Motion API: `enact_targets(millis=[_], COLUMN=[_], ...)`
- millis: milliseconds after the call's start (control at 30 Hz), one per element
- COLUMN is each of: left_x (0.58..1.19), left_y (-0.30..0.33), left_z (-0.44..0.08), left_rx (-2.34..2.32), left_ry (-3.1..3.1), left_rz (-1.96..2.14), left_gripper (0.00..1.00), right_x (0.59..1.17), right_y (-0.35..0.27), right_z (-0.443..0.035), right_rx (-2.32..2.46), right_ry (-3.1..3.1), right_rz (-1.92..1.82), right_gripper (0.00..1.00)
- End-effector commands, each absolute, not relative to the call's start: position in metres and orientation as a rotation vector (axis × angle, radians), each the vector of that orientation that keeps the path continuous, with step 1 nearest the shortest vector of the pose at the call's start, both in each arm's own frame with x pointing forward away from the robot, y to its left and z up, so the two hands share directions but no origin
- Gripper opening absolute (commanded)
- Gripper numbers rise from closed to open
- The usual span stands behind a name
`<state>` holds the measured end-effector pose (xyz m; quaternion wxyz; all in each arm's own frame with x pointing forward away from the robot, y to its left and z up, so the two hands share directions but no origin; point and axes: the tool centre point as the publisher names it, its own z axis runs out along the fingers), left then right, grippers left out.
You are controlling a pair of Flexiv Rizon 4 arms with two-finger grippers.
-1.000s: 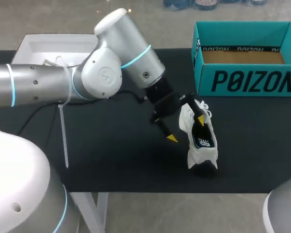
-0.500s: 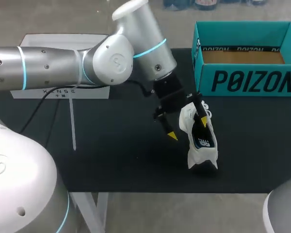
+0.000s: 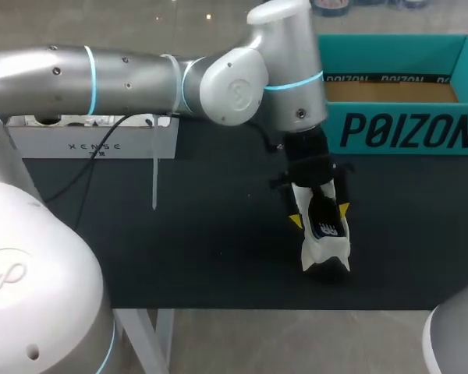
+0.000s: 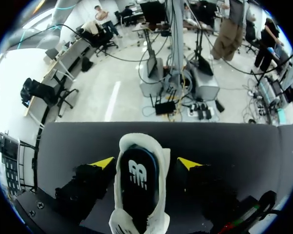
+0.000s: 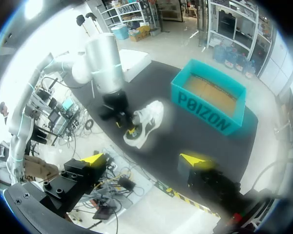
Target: Take the shoe out of the shoebox, open the shoe tongue, remove and reinsert the insole, then place the shoe into the shoebox
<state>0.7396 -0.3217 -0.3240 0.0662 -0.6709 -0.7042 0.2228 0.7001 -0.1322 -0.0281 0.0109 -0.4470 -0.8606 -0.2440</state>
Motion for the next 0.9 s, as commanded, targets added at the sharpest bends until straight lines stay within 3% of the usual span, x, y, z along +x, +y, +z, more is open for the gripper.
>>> enact_targets(millis=[33, 900], left_x=[0.741, 0.721], left_y=[-0.327, -0.336], left_z=[-0.329, -0.390], left_rx=[-2.018, -1.907], left_ry=[-2.094, -2.073], left_rz=[0.600, 0.549], left_gripper=[0.00, 0.00], right_x=[0.703, 0.703], right_y=[-0.132, -0.132], right_z=[-0.027, -0.027], right_rx=[-1.393, -1.393], right_ry=[-2.682, -2.682], right_rz=[-0.753, -0.753], right_gripper=[1.00, 1.00])
